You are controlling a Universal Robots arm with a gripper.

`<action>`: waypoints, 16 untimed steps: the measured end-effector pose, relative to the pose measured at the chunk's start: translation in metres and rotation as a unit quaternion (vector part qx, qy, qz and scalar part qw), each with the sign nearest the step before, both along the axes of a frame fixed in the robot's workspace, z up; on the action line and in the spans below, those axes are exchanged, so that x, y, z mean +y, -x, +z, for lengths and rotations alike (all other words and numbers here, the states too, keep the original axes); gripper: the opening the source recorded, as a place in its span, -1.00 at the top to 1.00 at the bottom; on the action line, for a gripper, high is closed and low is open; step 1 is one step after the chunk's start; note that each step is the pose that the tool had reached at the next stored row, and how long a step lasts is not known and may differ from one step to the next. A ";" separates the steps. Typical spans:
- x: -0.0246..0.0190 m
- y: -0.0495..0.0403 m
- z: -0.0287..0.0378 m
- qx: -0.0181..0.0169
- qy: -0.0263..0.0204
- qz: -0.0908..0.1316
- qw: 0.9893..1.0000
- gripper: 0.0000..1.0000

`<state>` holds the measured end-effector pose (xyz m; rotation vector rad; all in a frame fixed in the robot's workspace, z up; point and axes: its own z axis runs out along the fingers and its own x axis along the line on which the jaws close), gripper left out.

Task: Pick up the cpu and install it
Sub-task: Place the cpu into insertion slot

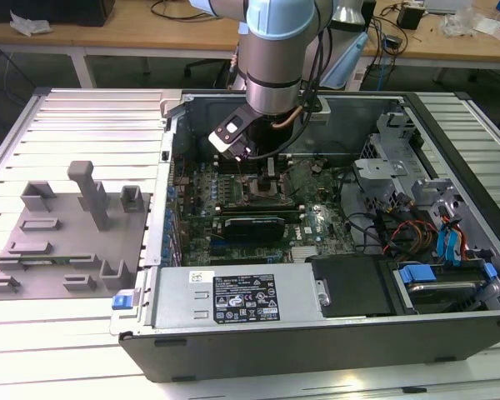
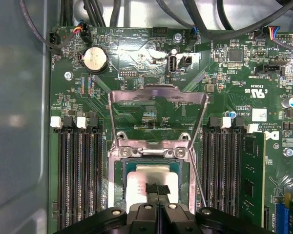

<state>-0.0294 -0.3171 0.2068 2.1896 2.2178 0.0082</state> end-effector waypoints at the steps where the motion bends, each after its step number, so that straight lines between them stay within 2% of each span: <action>1: 0.0000 0.0000 -0.0006 0.000 0.000 0.000 1.000 0.79; 11: 0.0000 0.0000 -0.0037 0.000 0.000 0.000 1.000 0.79; 16: 0.0005 -0.0002 -0.0014 -0.001 -0.001 0.000 1.000 0.79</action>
